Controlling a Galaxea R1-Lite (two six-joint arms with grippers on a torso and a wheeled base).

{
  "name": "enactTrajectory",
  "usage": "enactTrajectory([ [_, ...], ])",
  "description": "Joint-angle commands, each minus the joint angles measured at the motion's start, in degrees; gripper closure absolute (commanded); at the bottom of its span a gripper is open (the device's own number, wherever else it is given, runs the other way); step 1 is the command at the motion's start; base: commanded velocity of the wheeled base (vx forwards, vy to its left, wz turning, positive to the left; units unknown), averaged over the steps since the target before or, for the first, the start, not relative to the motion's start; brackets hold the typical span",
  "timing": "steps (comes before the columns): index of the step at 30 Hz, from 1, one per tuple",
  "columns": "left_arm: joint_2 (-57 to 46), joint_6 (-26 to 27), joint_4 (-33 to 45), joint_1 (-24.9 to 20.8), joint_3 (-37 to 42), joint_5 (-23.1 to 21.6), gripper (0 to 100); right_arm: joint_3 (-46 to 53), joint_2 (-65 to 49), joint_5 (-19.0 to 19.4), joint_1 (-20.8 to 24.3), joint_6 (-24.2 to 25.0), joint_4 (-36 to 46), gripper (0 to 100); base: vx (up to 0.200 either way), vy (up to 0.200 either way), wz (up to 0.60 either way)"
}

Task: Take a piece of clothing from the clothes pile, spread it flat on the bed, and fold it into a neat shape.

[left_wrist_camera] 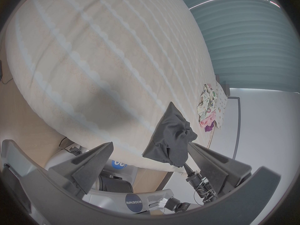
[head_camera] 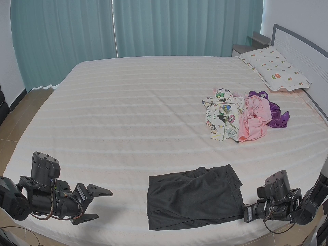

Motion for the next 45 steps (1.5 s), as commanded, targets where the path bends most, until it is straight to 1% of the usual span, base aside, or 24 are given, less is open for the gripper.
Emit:
enactTrajectory([
  [1,0.46,-0.06,-0.01,-0.33,0.01,0.06,0,2.28,-0.64,0.62,-3.21,-0.41,-0.04,100,0.0,0.0,0.0],
  [5,0.72,0.03,-0.01,-0.33,0.01,0.06,0,4.04,-0.11,2.03,-4.17,-0.76,0.04,100,0.0,0.0,0.0],
  [11,0.99,0.03,-0.01,-0.33,0.01,0.06,0,5.01,-0.02,2.29,-5.14,-1.29,0.04,100,0.0,0.0,0.0],
  [12,1.16,0.03,-0.01,-0.33,0.01,0.06,0,5.45,0.07,2.38,-6.81,-2.78,0.04,100,0.0,0.0,0.0],
  [16,1.34,0.03,-0.01,-0.33,0.01,0.06,0,5.54,-0.11,2.91,-7.69,-2.87,-0.13,100,0.0,0.0,0.0],
  [18,1.34,0.03,-0.01,-0.33,0.01,0.06,0,5.01,-1.25,4.49,-8.04,-2.69,-0.66,100,0.0,0.0,0.0],
  [19,1.34,0.03,-0.01,-0.42,0.01,0.06,0,4.74,-1.43,4.75,-8.04,-2.69,-1.1,0,0.0,0.0,0.0],
  [23,1.34,0.03,-0.01,-0.42,0.01,0.06,0,4.13,-1.34,5.19,-7.78,-1.38,-4.44,0,0.0,0.0,0.0],
  [26,1.34,0.03,-0.01,-0.42,0.1,0.06,0,3.16,-0.37,7.3,-6.63,3.99,-7.43,0,0.0,0.0,0.0],
  [27,1.34,0.03,-0.01,-0.33,0.1,0.06,0,3.07,-0.2,7.39,-6.55,4.51,-7.6,0,0.0,0.0,0.0],
  [29,1.43,0.03,-0.01,-0.33,0.01,0.06,0,2.28,0.77,8.53,-6.11,9.96,-8.31,0,0.0,0.0,0.0],
  [30,1.43,0.03,-0.01,-0.42,0.01,0.06,0,2.2,0.95,8.79,-6.02,11.72,-8.39,0,0.0,0.0,0.0],
  [31,1.43,0.03,-0.01,-0.33,0.01,0.06,0,2.11,1.03,8.97,-6.02,12.07,-8.39,0,0.0,0.0,0.0],
  [33,1.69,0.03,-0.01,-0.42,0.01,0.06,0,1.32,1.91,11.69,-6.2,14.97,-8.39,0,0.0,0.0,0.0],
  [35,2.04,0.03,-0.01,-0.33,0.01,-0.65,0,0.88,2.7,13.01,-6.2,17.08,-8.48,0,0.0,0.0,0.0],
  [38,2.13,0.03,-0.01,-0.33,0.01,-2.14,0,-0.35,2.09,13.45,-6.2,19.19,-8.48,0,0.0,0.0,0.0],
  [45,2.22,0.03,-0.01,-0.33,0.1,-2.32,0,-0.97,0.24,13.45,-6.11,20.95,-8.39,0,0.0,0.0,0.0],
])
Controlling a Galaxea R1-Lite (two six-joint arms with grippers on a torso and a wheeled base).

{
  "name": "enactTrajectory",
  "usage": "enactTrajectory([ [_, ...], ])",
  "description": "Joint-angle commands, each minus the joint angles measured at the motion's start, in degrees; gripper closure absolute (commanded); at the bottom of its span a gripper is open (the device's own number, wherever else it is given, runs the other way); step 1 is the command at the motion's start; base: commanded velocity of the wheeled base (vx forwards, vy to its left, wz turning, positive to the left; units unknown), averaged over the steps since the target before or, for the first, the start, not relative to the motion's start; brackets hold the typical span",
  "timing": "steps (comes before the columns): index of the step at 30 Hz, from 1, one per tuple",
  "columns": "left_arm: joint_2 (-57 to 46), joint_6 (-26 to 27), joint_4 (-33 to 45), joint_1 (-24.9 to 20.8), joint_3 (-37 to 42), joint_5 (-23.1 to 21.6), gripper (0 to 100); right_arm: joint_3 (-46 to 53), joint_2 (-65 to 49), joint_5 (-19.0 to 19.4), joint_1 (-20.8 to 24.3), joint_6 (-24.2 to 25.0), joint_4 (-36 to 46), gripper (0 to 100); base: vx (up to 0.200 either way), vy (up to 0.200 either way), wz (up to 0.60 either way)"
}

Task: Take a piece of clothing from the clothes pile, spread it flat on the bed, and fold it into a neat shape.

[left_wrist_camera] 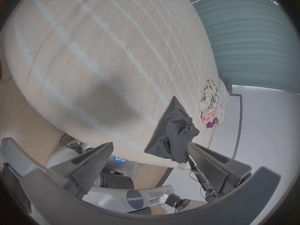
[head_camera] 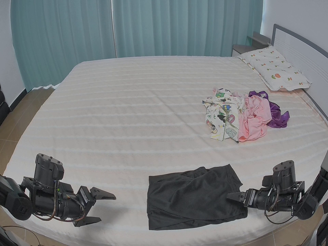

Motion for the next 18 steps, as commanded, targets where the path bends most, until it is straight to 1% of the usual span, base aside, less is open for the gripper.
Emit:
enactTrajectory([
  [1,0.27,-0.02,-0.01,0.02,0.01,-0.04,0,-0.57,-0.34,0.03,0.07,0.26,0.09,0,0.0,0.0,0.0],
  [5,0.18,-0.02,-0.01,0.11,0.01,-0.04,0,-0.48,1.42,-0.05,0.16,0.26,0.09,0,0.0,0.0,0.0],
  [9,0.27,-0.02,-0.01,0.11,-0.07,-0.04,0,-0.57,3.18,-0.14,1.57,0.18,0.09,0,0.0,0.0,0.0],
  [10,0.27,-0.02,-0.01,0.11,-0.07,-0.04,0,-0.57,3.27,-0.14,1.83,0.18,0.18,100,0.0,0.0,0.0],
  [12,0.27,-0.02,-0.01,0.11,-0.07,-0.04,0,-0.48,3.35,-0.14,2.01,0.18,0.09,100,0.0,0.0,0.0],
  [13,0.27,-0.02,-0.01,0.11,-0.07,-0.04,0,-0.48,3.44,-0.76,2.62,0.35,0.01,100,0.0,0.0,0.0],
  [18,0.35,-0.02,-0.01,0.11,-0.07,-0.04,0,1.28,1.77,-1.11,1.66,0.35,0.71,100,0.0,0.0,0.0],
])
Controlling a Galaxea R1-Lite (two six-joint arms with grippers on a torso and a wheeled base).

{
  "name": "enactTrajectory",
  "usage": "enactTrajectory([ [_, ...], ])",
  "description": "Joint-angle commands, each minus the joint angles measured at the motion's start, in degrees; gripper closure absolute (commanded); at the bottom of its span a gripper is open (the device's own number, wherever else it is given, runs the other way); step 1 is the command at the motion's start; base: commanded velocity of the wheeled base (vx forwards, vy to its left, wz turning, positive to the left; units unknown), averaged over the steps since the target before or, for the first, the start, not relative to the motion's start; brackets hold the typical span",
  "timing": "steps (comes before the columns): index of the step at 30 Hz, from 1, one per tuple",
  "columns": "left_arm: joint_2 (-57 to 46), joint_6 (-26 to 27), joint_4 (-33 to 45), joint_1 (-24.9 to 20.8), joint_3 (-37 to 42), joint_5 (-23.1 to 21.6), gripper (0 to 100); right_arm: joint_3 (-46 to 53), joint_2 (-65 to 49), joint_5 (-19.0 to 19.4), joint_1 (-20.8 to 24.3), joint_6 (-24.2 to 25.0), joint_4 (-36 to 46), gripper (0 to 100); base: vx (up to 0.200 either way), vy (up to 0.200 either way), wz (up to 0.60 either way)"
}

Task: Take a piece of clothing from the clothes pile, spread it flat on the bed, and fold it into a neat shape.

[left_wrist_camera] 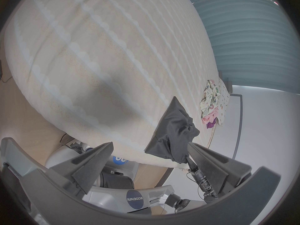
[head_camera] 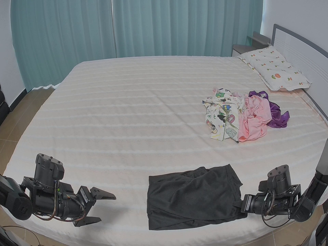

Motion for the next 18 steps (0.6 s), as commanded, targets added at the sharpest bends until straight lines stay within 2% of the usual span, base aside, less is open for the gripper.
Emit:
enactTrajectory([
  [1,0.11,-0.04,-0.03,0.0,0.0,-0.01,0,1.08,-0.65,-0.18,-0.49,-0.06,0.09,100,0.0,0.0,0.0],
  [6,0.9,-0.04,-0.03,0.0,0.0,-0.01,0,4.33,-2.15,-0.27,-4.18,-0.68,0.0,100,0.0,0.0,0.0],
  [15,0.81,-0.04,-0.03,0.0,0.0,-0.01,0,5.3,-1.62,0.17,-4.71,-0.85,-0.44,100,0.0,0.0,0.0],
  [16,0.73,-0.04,-0.03,0.0,0.09,-0.01,0,5.3,-1.53,0.08,-4.53,-0.94,-0.44,0,0.0,0.0,0.0],
  [18,0.73,-0.04,-0.03,0.0,0.09,-0.01,0,5.3,-1.62,-0.01,-4.45,-1.64,-0.44,0,0.0,0.0,0.0],
])
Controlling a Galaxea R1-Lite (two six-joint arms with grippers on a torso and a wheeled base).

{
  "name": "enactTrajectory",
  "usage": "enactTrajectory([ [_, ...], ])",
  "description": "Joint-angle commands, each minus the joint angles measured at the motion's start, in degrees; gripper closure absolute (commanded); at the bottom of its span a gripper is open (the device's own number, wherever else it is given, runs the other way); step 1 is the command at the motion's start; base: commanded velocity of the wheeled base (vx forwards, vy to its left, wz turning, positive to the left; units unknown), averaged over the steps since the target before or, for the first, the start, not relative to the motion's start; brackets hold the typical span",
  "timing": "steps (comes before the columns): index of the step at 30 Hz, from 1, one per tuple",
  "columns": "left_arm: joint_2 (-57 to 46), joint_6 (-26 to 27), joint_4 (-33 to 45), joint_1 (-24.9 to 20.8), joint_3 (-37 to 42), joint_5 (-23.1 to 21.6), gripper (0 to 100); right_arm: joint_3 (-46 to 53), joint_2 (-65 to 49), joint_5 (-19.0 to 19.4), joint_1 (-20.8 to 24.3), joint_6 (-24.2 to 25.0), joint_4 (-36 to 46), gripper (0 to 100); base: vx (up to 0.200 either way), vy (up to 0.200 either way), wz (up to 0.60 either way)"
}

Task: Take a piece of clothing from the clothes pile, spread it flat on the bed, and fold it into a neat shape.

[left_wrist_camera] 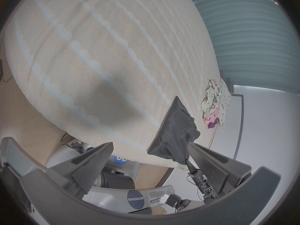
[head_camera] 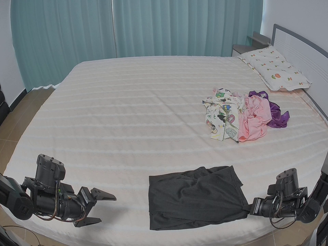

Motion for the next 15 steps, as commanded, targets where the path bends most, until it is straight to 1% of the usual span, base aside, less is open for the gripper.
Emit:
enactTrajectory([
  [1,0.01,-0.02,-0.03,0.0,0.06,0.01,0,0.04,0.08,-0.16,0.13,-0.87,-0.06,0,0.0,0.0,0.0],
  [5,0.09,-0.02,-0.03,0.0,-0.02,0.01,0,0.04,-2.99,-0.16,-1.02,-1.14,-0.68,0,0.0,0.0,0.0],
  [7,0.09,-0.02,-0.03,0.0,-0.02,0.01,0,-0.49,-5.01,0.2,-2.34,-1.22,-0.59,0,0.0,0.0,0.0],
  [10,0.09,-0.02,-0.03,0.0,-0.02,0.01,0,-5.24,-4.93,-0.07,-3.92,-0.96,0.03,0,0.0,0.0,0.0],
  [12,0.09,-0.02,-0.03,0.0,-0.02,0.01,0,-5.24,-4.93,-0.07,-3.92,-0.96,0.03,0,0.0,0.0,0.0],
  [13,0.09,-0.02,-0.03,0.0,-0.02,0.01,0,-10.51,-2.55,-0.07,-4.62,-0.7,0.55,0,0.0,0.0,0.0],
  [15,0.09,-0.02,-0.03,0.0,-0.02,-0.08,0,-13.76,0.35,-0.24,-4.36,-0.7,0.64,0,0.0,0.0,0.0],
])
